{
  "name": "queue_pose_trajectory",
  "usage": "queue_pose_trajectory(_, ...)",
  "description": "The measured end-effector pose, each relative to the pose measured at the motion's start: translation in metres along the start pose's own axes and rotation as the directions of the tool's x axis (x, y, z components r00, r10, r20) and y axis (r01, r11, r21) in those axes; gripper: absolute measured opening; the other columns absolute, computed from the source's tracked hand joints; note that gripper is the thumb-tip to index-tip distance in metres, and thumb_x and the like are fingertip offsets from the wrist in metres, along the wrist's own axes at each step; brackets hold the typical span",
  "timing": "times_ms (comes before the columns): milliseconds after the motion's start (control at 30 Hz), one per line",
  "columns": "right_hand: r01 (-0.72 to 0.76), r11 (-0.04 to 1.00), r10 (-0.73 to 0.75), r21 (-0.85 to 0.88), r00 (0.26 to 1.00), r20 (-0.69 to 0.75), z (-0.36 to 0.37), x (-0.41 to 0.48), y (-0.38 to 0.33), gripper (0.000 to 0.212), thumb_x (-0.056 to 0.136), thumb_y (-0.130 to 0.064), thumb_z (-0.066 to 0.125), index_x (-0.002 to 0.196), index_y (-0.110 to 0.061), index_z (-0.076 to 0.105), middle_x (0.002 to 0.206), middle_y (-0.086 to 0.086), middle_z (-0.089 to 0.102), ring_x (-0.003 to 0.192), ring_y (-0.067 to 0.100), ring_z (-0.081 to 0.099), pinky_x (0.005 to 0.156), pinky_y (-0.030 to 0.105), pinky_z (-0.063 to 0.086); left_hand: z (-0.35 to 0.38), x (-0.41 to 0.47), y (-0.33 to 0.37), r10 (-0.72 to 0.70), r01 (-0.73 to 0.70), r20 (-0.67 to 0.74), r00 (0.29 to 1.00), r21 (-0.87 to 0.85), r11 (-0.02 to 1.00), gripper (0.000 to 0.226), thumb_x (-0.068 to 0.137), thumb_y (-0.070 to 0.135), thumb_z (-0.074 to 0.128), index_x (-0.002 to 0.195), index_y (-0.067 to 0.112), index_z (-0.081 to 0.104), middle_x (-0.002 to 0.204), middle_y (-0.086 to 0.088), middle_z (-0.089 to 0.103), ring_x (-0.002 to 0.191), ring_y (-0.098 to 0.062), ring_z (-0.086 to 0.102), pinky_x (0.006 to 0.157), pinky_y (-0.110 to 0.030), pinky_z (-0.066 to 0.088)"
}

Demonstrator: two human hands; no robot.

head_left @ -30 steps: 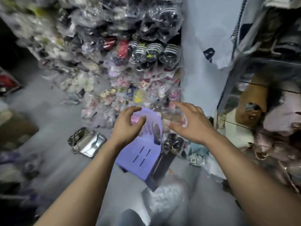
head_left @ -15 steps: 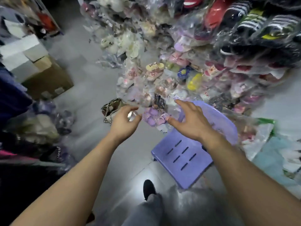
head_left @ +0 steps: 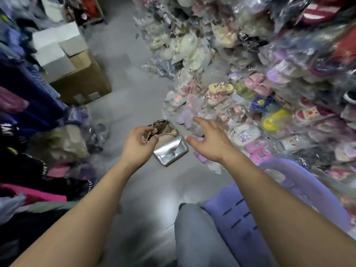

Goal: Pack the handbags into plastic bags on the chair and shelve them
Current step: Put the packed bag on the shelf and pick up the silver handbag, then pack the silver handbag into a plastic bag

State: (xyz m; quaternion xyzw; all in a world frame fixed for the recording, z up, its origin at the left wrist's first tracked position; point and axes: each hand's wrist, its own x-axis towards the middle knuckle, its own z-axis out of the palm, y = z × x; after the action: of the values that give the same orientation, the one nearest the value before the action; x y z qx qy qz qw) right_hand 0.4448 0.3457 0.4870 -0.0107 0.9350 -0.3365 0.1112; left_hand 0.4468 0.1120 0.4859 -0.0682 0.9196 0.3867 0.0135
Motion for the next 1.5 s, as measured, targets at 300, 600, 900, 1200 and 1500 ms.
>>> queue_pose_trajectory(300,0.06,0.994,-0.048,-0.089,0.991,0.124,0.047,0.168,-0.023,0.072,0.09,-0.056,0.059,0.154,-0.035,0.031,0.151,0.004,0.039,0.138,0.032,0.033,0.113,0.044,0.033,0.0,0.141,-0.046,-0.072,0.072,-0.024,0.997,-0.018,0.997,0.025,0.094,0.025,0.065,0.117,0.019,0.068,0.113,0.012,0.054,0.114,-0.004,0.048,0.091,-0.011,0.028)
queue_pose_trajectory(600,0.009,0.984,0.039,-0.177,0.965,0.261,0.112,0.305,0.023,0.072,0.09,-0.055,0.06,0.153,-0.034,0.032,0.152,0.009,0.038,0.137,0.038,0.034,0.112,0.046,0.034,0.06,0.25,-0.128,-0.248,0.245,0.108,0.963,0.044,0.969,0.032,0.093,0.03,0.063,0.123,0.02,0.067,0.13,0.001,0.058,0.124,-0.013,0.051,0.096,-0.014,0.03)
queue_pose_trajectory(900,-0.182,0.959,0.235,-0.217,0.939,0.252,0.254,0.388,0.151,0.072,0.082,-0.06,0.054,0.147,-0.034,0.038,0.144,0.011,0.049,0.131,0.038,0.044,0.108,0.048,0.04,0.205,0.305,-0.288,-0.42,0.422,0.132,0.898,0.012,0.906,0.029,0.098,0.03,0.059,0.125,0.024,0.064,0.118,0.013,0.05,0.118,-0.009,0.05,0.104,-0.029,0.04)
queue_pose_trajectory(1200,-0.208,0.955,0.262,-0.212,0.925,0.275,0.445,0.486,0.284,0.082,0.083,-0.058,0.068,0.151,-0.027,0.035,0.14,0.015,0.051,0.126,0.039,0.048,0.104,0.044,0.041,0.371,0.357,-0.461,-0.586,0.587,0.128,0.8,0.036,0.809,0.048,0.09,0.037,0.067,0.132,0.017,0.056,0.126,-0.012,0.055,0.121,-0.03,0.053,0.099,-0.031,0.04)
queue_pose_trajectory(1500,-0.559,0.799,0.524,0.22,0.828,0.2,0.534,0.53,0.364,0.118,0.073,-0.057,0.082,0.16,-0.022,0.01,0.157,0.005,0.039,0.141,0.02,0.042,0.114,0.027,0.034,0.449,0.383,-0.534,-0.862,0.844,0.1,0.497,-0.289,0.453,0.121,0.068,0.058,0.083,0.157,0.023,0.008,0.154,-0.01,0.033,0.133,-0.028,0.046,0.102,-0.033,0.042)
